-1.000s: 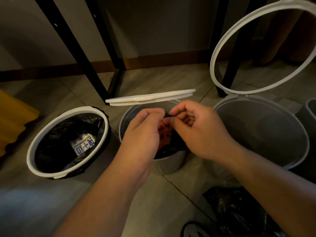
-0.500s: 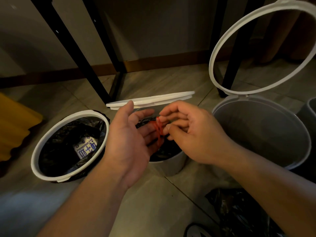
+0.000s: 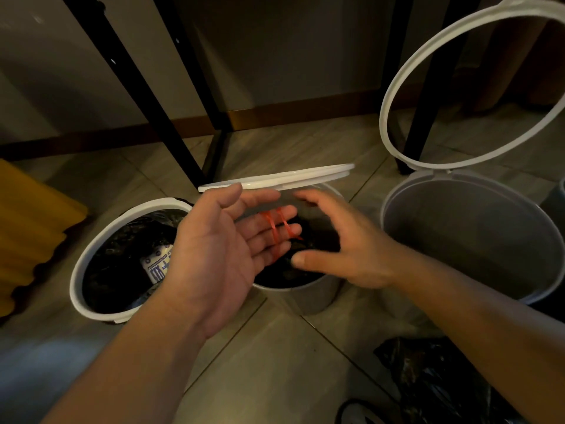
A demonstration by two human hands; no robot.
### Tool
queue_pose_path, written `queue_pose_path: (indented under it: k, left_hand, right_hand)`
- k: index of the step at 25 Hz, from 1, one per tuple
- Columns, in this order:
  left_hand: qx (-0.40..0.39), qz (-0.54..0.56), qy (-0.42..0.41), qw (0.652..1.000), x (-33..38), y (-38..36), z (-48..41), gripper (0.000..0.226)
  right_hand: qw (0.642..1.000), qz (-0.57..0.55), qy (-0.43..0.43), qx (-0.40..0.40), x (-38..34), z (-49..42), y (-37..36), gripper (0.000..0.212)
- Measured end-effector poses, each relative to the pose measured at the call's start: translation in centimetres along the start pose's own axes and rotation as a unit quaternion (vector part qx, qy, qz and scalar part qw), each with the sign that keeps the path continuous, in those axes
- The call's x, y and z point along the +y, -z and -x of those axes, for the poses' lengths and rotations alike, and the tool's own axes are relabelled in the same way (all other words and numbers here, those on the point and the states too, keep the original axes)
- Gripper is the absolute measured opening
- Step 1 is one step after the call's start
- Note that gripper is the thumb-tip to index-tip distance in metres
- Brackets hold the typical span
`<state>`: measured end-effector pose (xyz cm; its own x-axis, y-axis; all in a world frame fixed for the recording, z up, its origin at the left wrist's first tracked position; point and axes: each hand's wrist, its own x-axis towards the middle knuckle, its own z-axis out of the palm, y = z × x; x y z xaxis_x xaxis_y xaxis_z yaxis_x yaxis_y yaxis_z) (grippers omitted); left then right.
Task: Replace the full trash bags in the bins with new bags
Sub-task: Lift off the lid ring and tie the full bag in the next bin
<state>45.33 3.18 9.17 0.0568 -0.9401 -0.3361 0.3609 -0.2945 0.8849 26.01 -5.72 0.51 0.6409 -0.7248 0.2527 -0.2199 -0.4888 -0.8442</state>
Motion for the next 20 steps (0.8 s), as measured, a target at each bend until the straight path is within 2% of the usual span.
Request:
queue_pose_path:
  k: [2,3,6,10,12,15,20]
  left_hand:
    - [-0.017,-0.027,-0.005,0.999,0.7,-0.4,0.2,0.051]
    - [-0.019,-0.039,-0.008,0.999,1.0,-0.7,0.3,0.051]
    - [-0.007,-0.058,-0.013,0.998,2.1,-1.1,0.5,0.052]
    - [-0.018,-0.044,-0.008,0.999,3.4,-0.8,1.0,0.054]
    - [-0.021,-0.044,-0.014,0.999,4.1,-0.6,1.4,0.053]
    - [-0.024,-0.05,-0.043,0.998,5.6,-0.4,2.0,0.05]
    - [-0.008,-0.106,-0.088,0.99,7.7,-0.7,3.0,0.05]
  right_hand:
    - [0.999,0.004,0.031,-0.012,-0.4,-1.4,-1.7,0.086]
    - [0.999,-0.013,0.038,0.0,-0.7,-2.2,-2.6,0.083]
    - [0.995,-0.08,0.053,0.014,-1.0,-3.8,-4.5,0.053]
    - [0.986,-0.165,-0.023,0.012,-0.7,-4.4,-6.4,0.029]
    - [0.99,-0.121,-0.057,0.032,-0.3,-4.6,-7.5,0.022]
    - [0.995,-0.055,-0.058,0.06,0.7,-4.2,-8.4,0.028]
    - [0.993,-0.006,-0.081,0.085,2.1,-4.2,-9.0,0.022]
